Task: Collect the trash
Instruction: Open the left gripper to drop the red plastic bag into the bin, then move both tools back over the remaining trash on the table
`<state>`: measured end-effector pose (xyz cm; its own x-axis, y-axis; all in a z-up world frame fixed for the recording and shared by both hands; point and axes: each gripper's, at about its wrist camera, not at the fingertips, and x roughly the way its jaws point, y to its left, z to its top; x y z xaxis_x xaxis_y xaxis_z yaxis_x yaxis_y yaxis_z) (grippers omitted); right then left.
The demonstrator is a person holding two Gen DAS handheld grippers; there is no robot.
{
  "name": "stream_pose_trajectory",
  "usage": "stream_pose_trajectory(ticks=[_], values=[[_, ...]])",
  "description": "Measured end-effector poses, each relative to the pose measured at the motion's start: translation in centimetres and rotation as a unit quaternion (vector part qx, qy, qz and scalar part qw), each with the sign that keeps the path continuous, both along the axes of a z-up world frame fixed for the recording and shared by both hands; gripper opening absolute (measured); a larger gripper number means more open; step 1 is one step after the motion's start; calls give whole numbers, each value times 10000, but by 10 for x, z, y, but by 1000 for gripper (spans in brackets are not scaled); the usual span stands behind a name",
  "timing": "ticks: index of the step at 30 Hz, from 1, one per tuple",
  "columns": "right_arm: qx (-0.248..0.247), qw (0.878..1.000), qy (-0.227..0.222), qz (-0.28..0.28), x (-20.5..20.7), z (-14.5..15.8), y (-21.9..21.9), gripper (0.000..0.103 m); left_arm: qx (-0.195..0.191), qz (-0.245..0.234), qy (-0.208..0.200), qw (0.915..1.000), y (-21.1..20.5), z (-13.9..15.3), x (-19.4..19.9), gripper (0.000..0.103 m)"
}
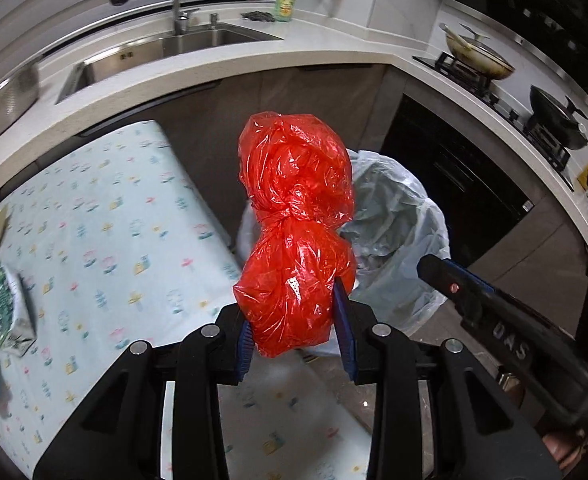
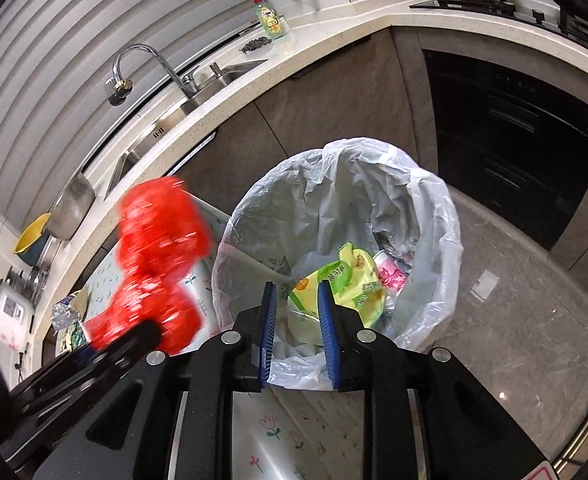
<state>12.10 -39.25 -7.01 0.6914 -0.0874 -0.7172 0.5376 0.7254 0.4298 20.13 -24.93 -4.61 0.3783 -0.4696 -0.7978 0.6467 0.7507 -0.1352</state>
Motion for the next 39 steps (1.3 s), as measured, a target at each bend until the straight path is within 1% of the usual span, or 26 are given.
stream_pose_trajectory(ticks=[3,4,5,8,11,18,22,24,26,28,29,33,35,39], values=[[-45,10000,3,-86,-5,2,-3,23,-81,-140,51,9999,-15,-4,2,37],[-31,9999,1,-108,-7,3,-4,24,-106,-185,21,9998,-19,-4,2,39],[-27,9999,6,-139,-8,3,-6,24,-94,-199,-21,9998,-22,-4,1,45],[-26,9998,-16,-176,-10,6,-8,26,-62,-169,-104,9998,-27,-4,2,50],[-84,9999,-24,-142,-8,8,-6,26,-116,-107,-29,9999,-22,-5,4,51],[-119,9999,-58,32,1,15,9,26,-80,100,-55,9999,-1,-4,6,51],[-228,9996,-111,129,5,23,23,37,-126,352,4,9993,23,-1,10,53],[-275,9993,-133,212,9,28,32,37,-170,508,1,9986,39,2,12,60],[-295,9990,-146,311,12,31,41,38,-187,720,-61,9972,58,6,13,61],[-324,9985,-168,409,16,35,52,40,-192,922,-104,9955,78,9,14,69],[-344,9981,-186,471,19,38,59,42,-212,1026,-124,9944,87,11,14,74],[-418,9960,-232,750,29,45,90,48,-205,1419,-190,9895,130,19,17,81],[-441,9947,-246,896,34,48,107,52,-227,1630,-177,9862,154,23,19,84],[-484,9905,-247,1261,45,51,146,55,-265,2061,-152,9780,205,26,20,85]])
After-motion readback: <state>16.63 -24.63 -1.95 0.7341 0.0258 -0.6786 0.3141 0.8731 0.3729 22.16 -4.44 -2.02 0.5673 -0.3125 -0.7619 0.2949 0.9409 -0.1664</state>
